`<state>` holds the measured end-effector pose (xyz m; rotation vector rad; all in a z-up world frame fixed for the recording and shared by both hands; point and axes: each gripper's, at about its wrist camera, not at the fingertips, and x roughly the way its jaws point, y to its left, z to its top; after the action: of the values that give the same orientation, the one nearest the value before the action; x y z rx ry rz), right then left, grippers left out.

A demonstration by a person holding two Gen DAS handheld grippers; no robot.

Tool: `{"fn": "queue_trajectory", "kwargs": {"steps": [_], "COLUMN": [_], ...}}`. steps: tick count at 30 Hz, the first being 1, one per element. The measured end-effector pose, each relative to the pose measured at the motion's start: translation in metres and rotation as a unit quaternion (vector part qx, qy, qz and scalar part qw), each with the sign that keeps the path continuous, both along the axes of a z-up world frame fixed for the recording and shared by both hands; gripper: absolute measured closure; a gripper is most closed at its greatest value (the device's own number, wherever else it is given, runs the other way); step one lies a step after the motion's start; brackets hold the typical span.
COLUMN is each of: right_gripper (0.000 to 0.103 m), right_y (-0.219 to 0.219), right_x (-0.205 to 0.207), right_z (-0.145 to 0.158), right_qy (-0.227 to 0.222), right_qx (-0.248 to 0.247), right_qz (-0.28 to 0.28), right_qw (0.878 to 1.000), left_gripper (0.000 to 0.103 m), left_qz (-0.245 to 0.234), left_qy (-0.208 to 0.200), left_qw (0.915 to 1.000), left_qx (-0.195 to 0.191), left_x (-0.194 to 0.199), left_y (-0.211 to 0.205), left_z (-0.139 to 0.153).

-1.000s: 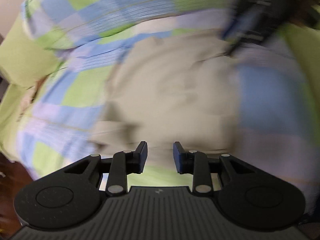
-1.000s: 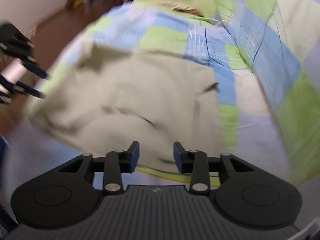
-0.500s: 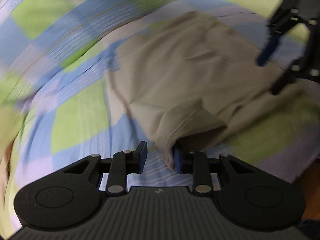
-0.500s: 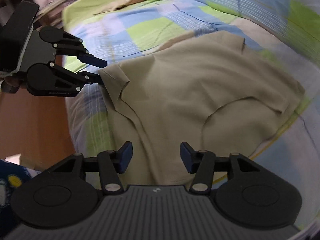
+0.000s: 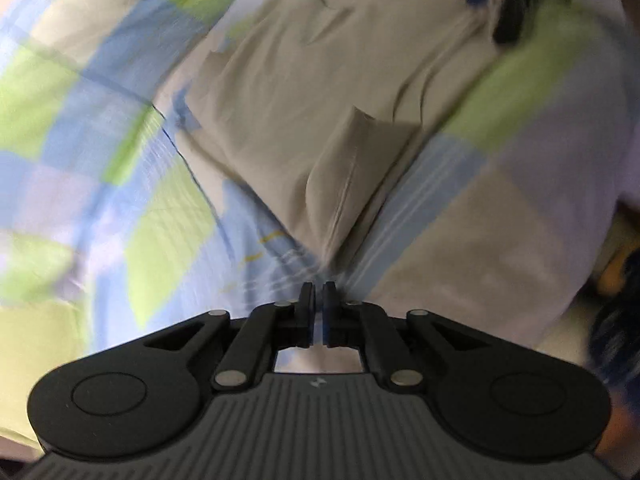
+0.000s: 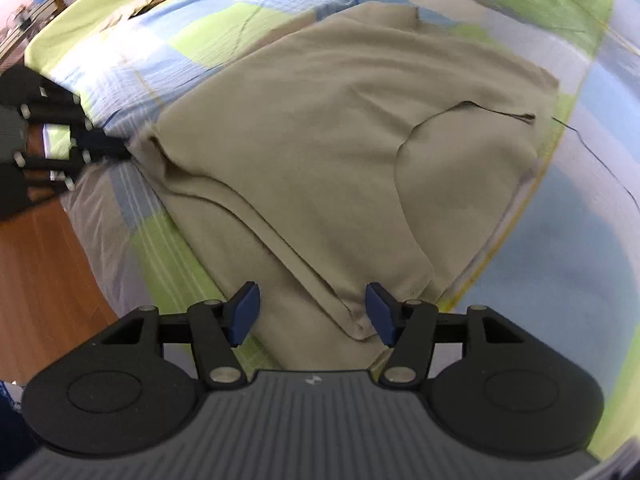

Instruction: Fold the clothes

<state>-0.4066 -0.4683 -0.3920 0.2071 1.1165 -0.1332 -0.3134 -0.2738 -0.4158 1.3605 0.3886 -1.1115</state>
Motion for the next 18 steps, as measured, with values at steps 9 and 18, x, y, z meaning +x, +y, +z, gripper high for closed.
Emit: {"fn": "queue_trajectory", "kwargs": {"steps": [9,18], "right_gripper": [0.068,0.082], "right_y": [0.016,0.047], "right_x": [0.006,0.074], "right_z": [0.036,0.009], "right_qy": [-0.103,-0.163], "right_qx": [0.023,0.064], "right_qz": [0.03,0.046], "right_qw": [0.994,0.983], "left_gripper": [0.079,0.077], "left_qz": [-0.009,-0.025], "left_qy": [0.01,0.03], "left_qw": [0.9962,0.9975], "left_qx": [-0.086,-0.059], "left_x": [0.003,0.015], "left_y": [-0.001,-0.007], "left_z": [0.036,0.022]}}
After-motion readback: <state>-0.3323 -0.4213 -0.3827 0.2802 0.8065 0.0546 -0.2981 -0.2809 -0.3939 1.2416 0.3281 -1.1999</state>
